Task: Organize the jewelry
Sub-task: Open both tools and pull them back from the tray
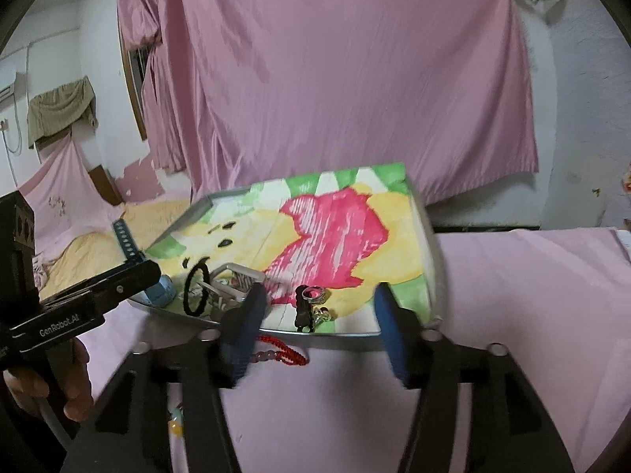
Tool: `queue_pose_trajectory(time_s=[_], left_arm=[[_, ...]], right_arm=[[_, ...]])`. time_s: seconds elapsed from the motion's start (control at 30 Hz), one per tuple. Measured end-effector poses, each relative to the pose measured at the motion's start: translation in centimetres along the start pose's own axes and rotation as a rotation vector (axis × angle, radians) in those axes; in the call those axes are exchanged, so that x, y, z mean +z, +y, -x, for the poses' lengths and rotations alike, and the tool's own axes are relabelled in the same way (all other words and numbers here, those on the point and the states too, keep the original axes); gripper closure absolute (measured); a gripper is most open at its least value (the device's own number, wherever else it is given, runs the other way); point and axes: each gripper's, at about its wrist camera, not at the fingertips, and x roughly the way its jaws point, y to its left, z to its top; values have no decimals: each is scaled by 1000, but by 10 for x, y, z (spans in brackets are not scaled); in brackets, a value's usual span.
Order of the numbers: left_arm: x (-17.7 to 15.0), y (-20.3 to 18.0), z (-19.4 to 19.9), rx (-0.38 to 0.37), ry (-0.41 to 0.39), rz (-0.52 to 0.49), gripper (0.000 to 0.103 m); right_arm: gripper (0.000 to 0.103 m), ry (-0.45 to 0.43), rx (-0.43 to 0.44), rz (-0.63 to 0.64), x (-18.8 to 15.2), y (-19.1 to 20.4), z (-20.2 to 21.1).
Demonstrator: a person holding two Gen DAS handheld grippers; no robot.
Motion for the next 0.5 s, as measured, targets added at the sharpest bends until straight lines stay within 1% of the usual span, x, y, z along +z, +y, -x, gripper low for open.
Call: queue_pose_trajectory(time_s=[0.03,0.07,0.1,0.17,0.3,0.43,0.5], left_arm=[[-2,-1,5,2,-14,0,19],[-3,-2,8,3,-23,0,15],[-6,-2,14,3,-37,1,13],[-10,-3,26,-4,-69,1,7],[-21,-8,54,5,-144,-18,2],[-33,-15,76,6,-200,-51,1],[-40,-17,84,11,-212,-66,0]], right_arm=[[45,-13,-2,-3,-1,0,6],[39,-32,-7,-7,-3,-1,13],[31,-53,-9,-10,-5,-1,21],[24,-87,-10,-12,-9,-1,34],[14,-135,-26,0,-21,2,59],[12,-190,-36,10,-37,4,84],[12,-213,-47,18,-45,4,94]])
